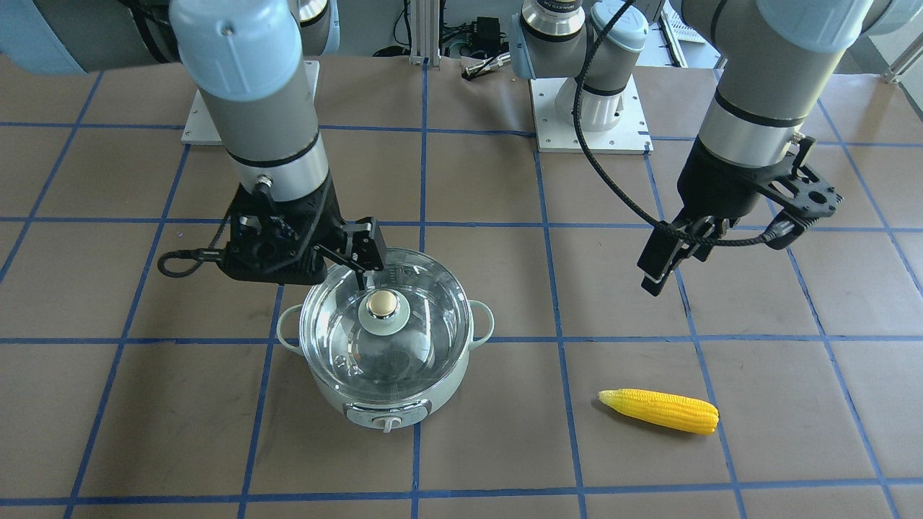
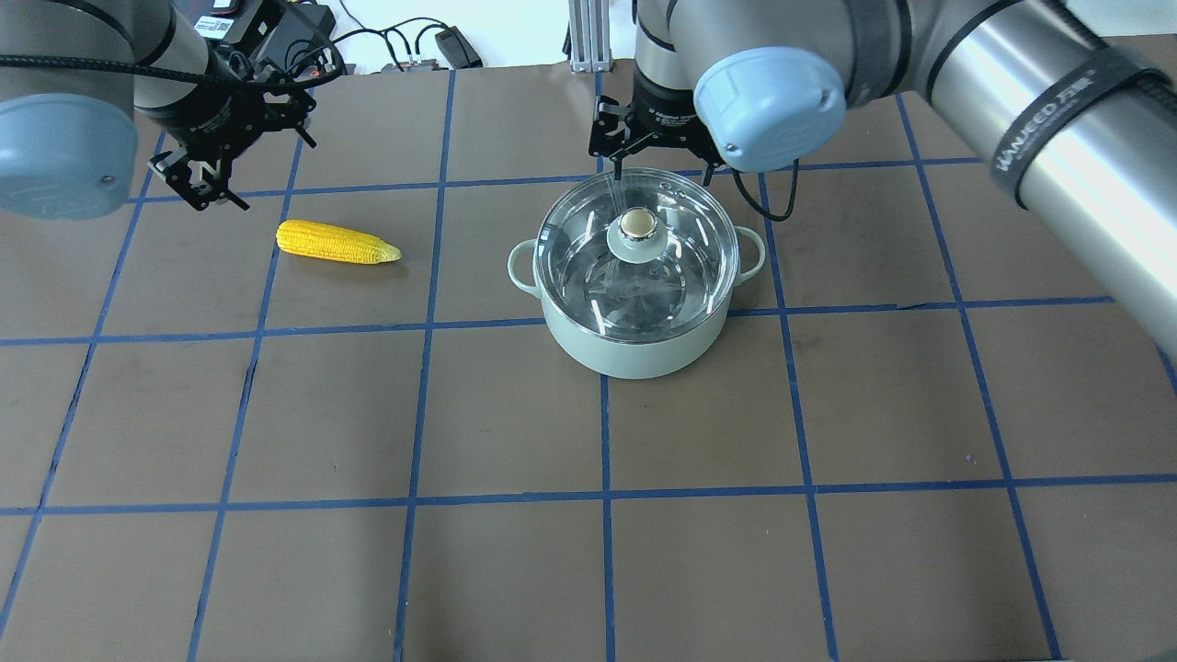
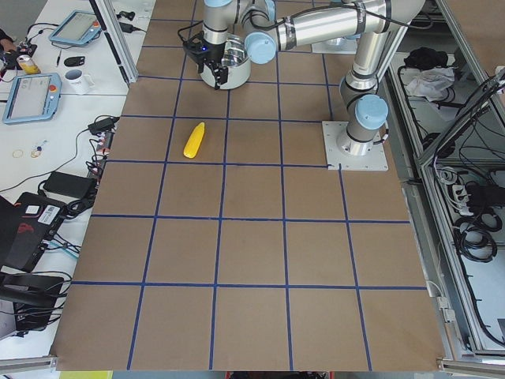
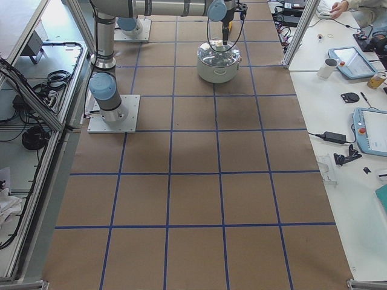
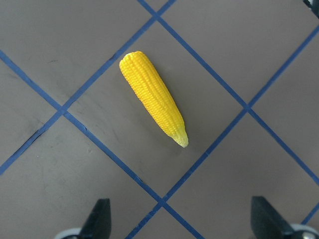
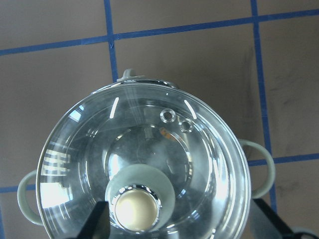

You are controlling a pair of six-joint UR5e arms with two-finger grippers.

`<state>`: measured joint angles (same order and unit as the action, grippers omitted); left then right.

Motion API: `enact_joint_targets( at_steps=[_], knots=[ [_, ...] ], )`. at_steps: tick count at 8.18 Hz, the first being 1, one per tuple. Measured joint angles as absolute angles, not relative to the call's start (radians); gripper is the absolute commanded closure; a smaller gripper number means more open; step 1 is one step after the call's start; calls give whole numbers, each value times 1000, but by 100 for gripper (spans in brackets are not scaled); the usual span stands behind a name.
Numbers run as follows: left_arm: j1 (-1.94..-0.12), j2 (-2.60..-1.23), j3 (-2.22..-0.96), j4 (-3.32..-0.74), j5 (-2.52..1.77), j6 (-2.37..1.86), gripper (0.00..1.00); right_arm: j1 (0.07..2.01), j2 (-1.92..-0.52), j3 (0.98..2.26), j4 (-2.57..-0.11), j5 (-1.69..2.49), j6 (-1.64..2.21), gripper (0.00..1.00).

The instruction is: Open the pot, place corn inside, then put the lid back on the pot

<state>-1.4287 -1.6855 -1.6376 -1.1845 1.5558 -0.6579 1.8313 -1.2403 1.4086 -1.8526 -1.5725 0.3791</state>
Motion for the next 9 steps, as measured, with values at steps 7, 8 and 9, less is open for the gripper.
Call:
enact_joint_targets(
  at_steps=[7,8,9],
  knots=[
    [-1301,-1948,-1633,-1075,1549,-998,0,1868,-1181,1463,-1888,-1569,457,5],
    [-1301,-1983,-1633,-1018,1549,-1016,0,1868,-1180,1468,-1888,-1567,454,11],
    [-1301,-2016,-1633,-979,1549,-1025,0,1868,-1180,1470,-1888,-1565,451,31]
  ],
)
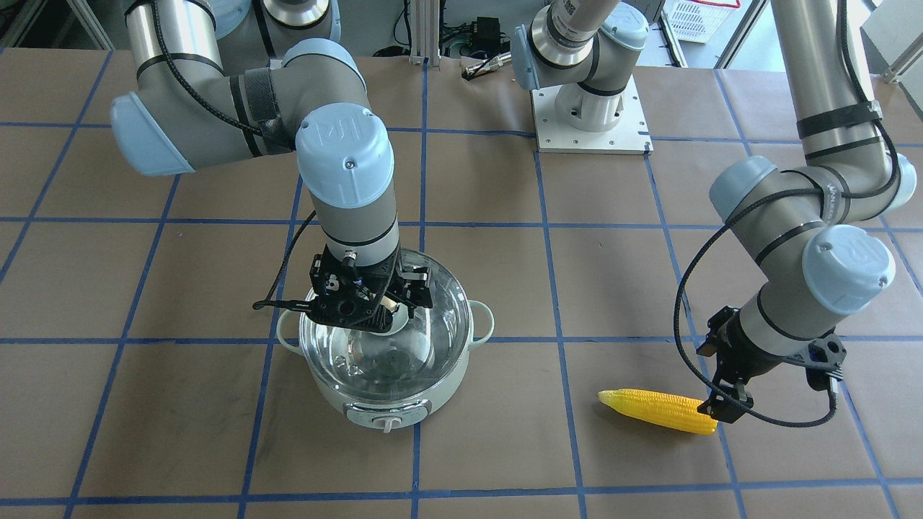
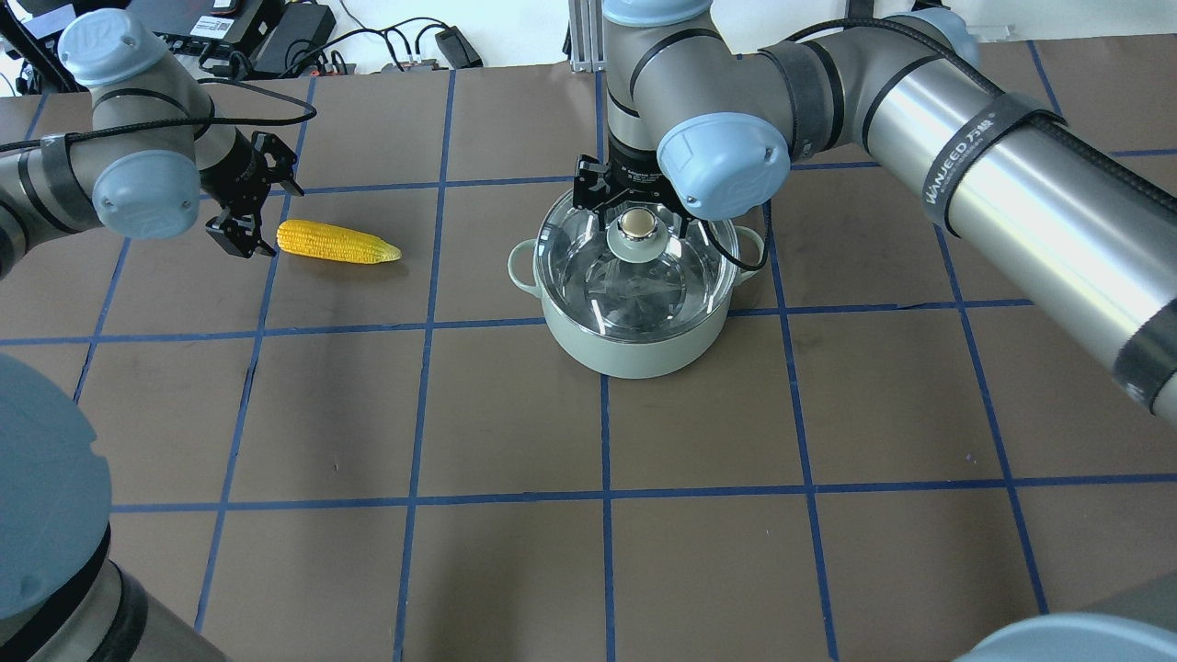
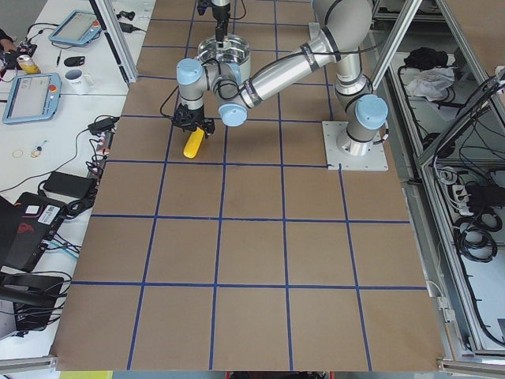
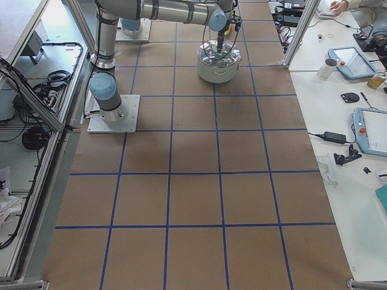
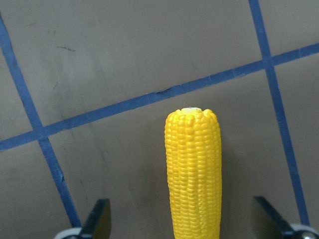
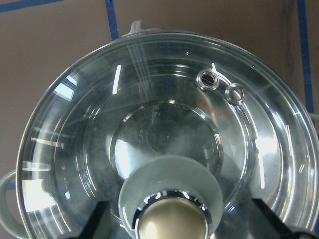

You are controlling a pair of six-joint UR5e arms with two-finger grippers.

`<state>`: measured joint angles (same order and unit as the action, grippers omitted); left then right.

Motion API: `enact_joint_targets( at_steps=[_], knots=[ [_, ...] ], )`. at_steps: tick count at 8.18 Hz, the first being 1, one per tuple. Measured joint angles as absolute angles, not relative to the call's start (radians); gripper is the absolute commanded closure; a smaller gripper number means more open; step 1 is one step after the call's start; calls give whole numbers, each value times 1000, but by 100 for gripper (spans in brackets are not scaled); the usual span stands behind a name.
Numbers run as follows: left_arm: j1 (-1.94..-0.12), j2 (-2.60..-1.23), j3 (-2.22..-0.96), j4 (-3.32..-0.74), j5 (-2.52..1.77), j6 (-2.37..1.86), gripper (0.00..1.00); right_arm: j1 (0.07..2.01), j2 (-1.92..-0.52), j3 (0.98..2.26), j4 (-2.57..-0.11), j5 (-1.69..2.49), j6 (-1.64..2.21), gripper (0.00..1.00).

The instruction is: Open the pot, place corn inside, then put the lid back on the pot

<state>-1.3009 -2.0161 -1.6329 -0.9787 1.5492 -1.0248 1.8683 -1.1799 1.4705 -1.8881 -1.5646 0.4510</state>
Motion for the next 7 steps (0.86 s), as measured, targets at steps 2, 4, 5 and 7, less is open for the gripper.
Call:
enact_joint_targets(
  at_steps=[2,4,5,7],
  knots=[
    [-1301,-2067,-1630,-943,1550,-1057,0,1868,-1180,1472,-1889,-1559,450,52],
    [-1301,-2096,-1629,-928,1550,-1088,0,1868,-1180,1472,-1892,-1545,445,66],
    [-1301,-2113,-1628,-925,1550,-1095,0,1868,-1180,1472,-1892,-1542,436,67],
    [-1301,-2143,-1628,-894,1543,-1100,0,1868,-1180,1471,-1893,-1540,428,78]
  ],
)
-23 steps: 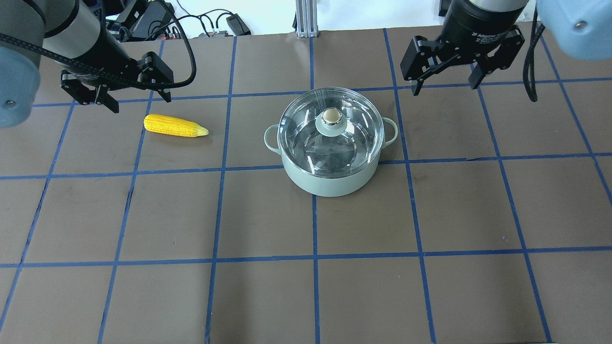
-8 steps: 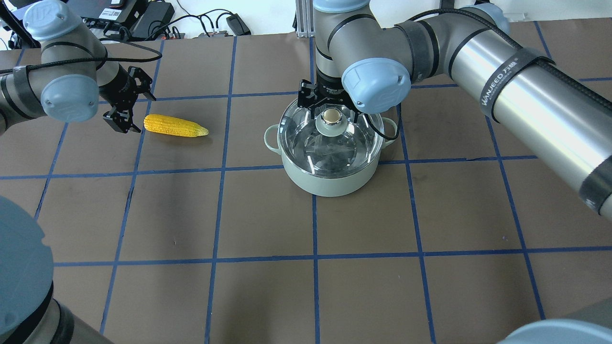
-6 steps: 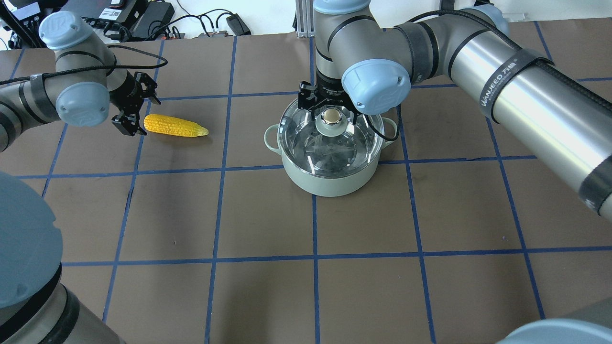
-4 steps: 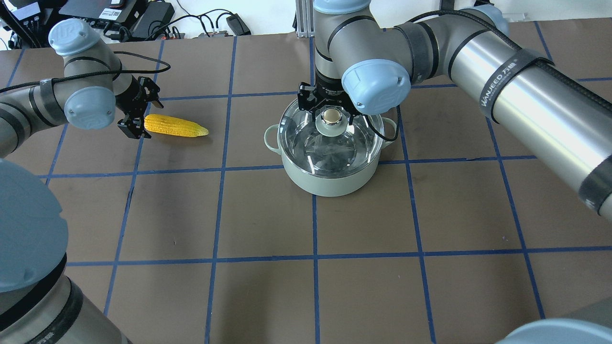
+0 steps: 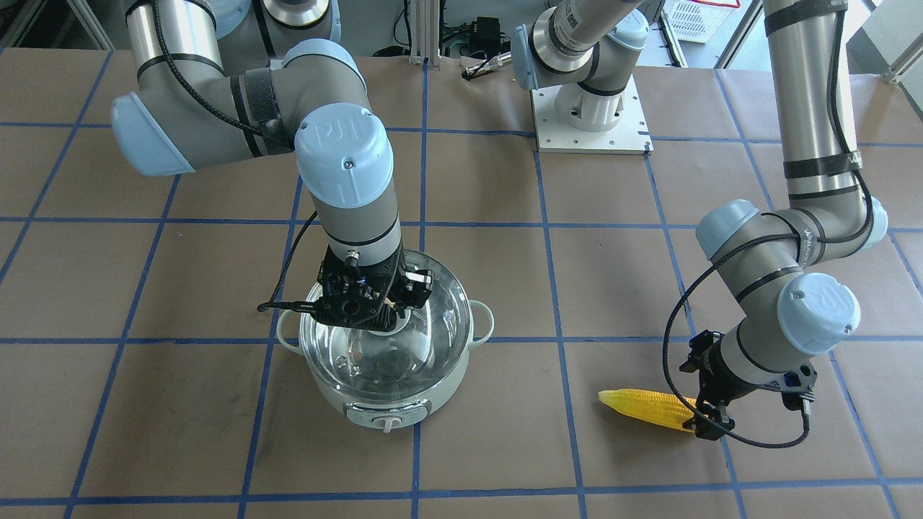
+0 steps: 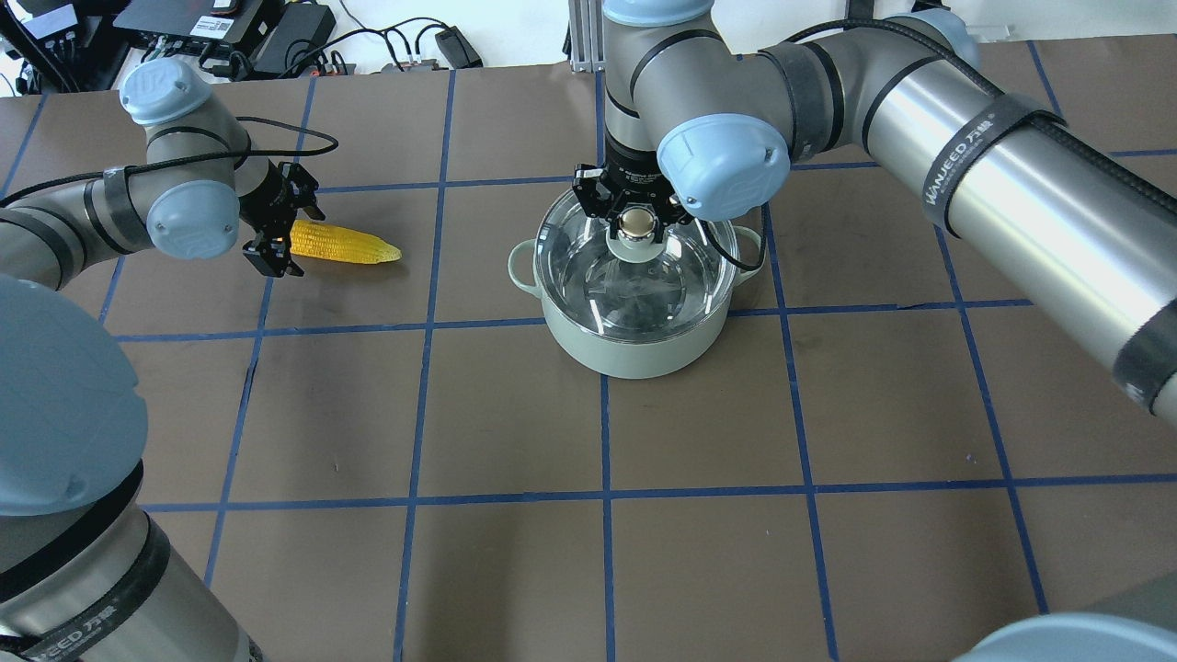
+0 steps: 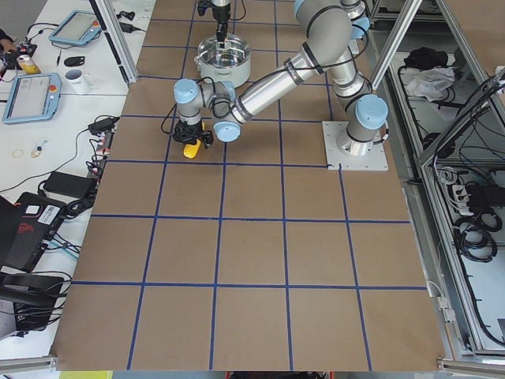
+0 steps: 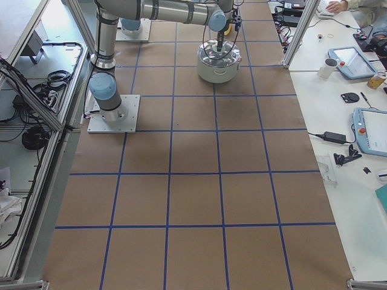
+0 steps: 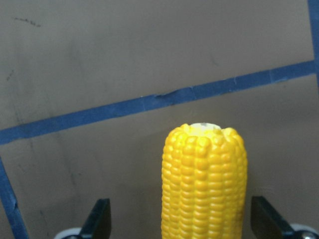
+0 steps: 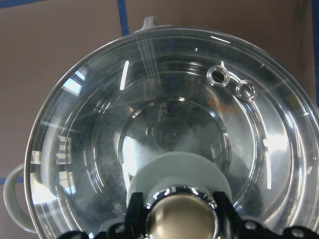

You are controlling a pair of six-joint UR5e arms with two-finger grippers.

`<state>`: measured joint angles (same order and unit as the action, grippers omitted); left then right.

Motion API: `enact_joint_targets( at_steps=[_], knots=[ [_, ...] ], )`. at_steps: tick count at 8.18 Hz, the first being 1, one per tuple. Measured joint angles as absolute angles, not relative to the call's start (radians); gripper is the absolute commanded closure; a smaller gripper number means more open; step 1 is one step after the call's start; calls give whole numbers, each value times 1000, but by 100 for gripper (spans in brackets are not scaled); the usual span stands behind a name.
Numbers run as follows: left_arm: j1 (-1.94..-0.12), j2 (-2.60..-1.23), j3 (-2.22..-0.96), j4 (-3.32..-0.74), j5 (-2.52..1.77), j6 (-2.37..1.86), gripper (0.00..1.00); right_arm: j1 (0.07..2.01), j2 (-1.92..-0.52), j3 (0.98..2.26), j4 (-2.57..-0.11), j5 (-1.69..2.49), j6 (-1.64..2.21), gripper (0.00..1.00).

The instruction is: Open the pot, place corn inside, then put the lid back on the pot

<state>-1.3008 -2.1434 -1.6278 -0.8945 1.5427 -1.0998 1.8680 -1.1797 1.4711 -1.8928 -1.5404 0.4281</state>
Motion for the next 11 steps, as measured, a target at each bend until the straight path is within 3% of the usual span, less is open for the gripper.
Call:
enact_joint_targets(
  at_steps=[1,2,3,7,11],
  knots=[
    [-1301,-2153,-1628,-881,1532,-1101,39,1867,-1180,1469,-1893,-1540,426,78],
    [-1301,-2162,-1628,-874,1526,-1101,88,1866,-1183,1463,-1893,-1541,422,78],
    [-1301,-2172,-1627,-871,1523,-1103,100,1863,-1188,1452,-1891,-1545,412,78],
    [-1308,-2153,-1626,-869,1510,-1102,100,1766,-1252,1404,-1778,-1554,268,81],
    [-1433,-1995,-1627,-869,1445,-1230,100,1517,-1364,1409,-1627,-1595,-103,85]
  ],
)
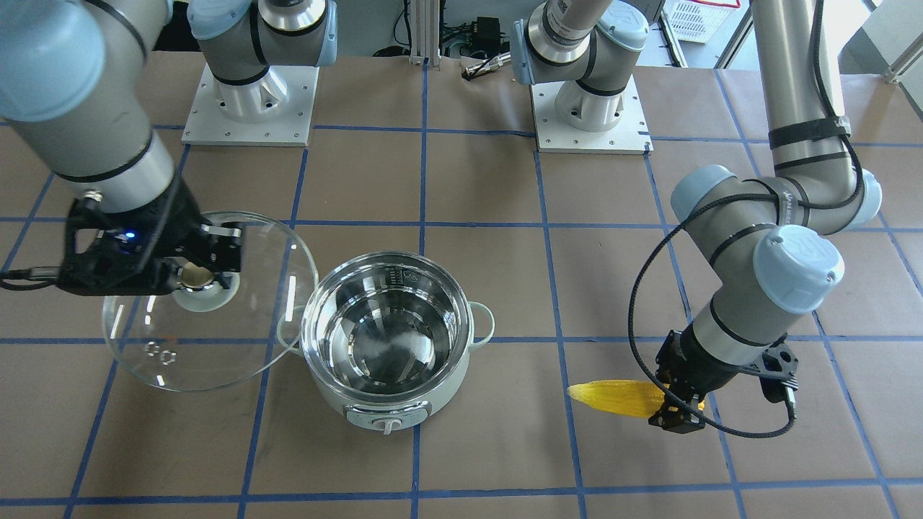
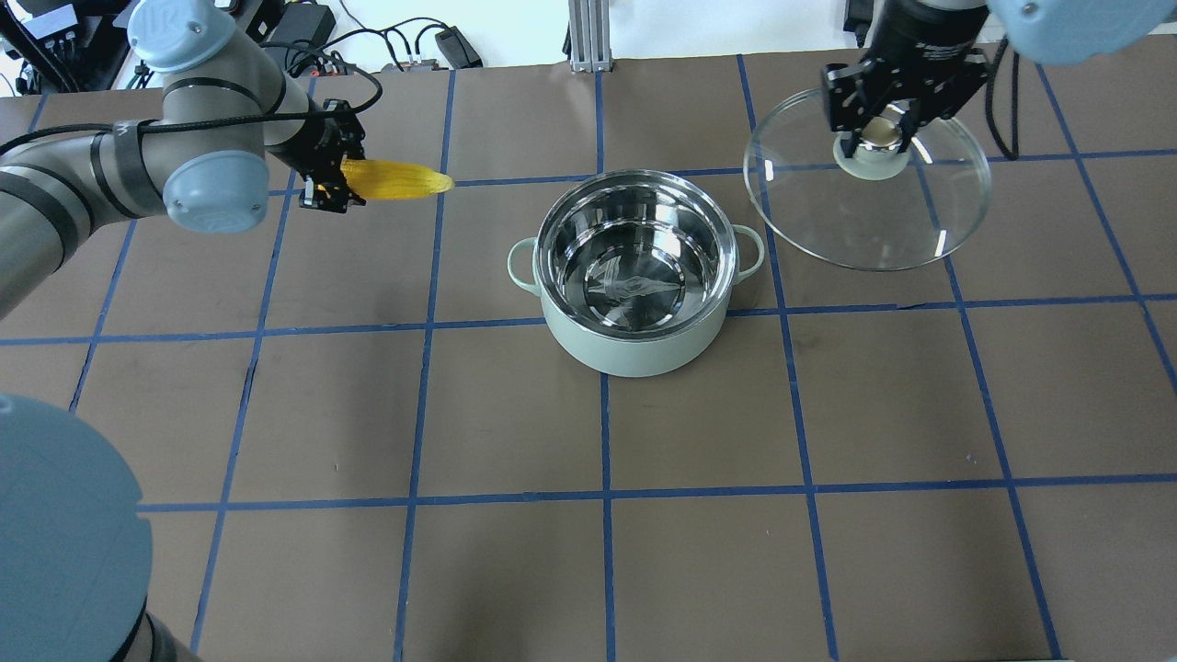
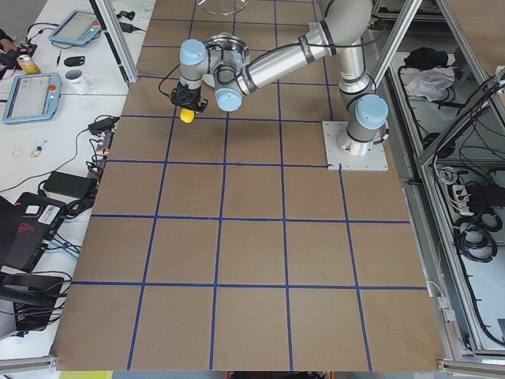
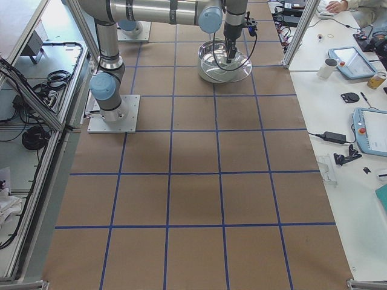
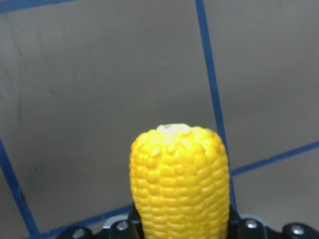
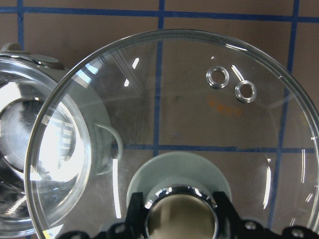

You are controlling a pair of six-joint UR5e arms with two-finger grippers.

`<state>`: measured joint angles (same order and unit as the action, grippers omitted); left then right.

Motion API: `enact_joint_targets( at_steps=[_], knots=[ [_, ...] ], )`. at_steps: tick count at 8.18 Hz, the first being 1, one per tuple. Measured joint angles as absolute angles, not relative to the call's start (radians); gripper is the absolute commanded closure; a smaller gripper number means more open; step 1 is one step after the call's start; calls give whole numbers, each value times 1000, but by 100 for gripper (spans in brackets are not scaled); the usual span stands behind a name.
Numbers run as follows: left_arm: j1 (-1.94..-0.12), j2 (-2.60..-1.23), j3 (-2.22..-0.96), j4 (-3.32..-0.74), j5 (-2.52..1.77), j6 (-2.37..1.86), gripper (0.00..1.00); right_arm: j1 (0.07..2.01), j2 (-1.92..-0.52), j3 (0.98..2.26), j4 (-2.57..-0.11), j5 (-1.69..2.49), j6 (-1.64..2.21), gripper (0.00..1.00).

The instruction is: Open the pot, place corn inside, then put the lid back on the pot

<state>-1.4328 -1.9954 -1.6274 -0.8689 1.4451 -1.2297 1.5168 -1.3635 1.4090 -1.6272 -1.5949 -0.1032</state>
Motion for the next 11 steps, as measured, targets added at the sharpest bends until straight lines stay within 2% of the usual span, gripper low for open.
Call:
enact_joint_targets(
  at_steps=[5,6,7,9,10,11],
  knots=[
    [-1721,-1898,-1627,-852,1453,-1452,100,1281,-1410,1426,-1575,-1615,-420,86],
    [-1776,-1902,-1628,-817,1453,-1481,100,1271,-1411,1430,-1573,-1613,-430,93],
    [-1821,-1911,-1629,-781,1453,-1512,87,1268,-1411,1432,-1571,-1612,-433,99],
    [-1883,-1933,-1632,-753,1453,-1556,81,1265,-1412,1432,-1560,-1624,-436,100],
    [-1903,-1948,-1634,-750,1453,-1572,54,1265,-1412,1433,-1554,-1629,-437,100],
    [-1913,-1962,-1635,-749,1453,-1580,45,1265,-1413,1433,-1551,-1633,-437,100]
  ],
)
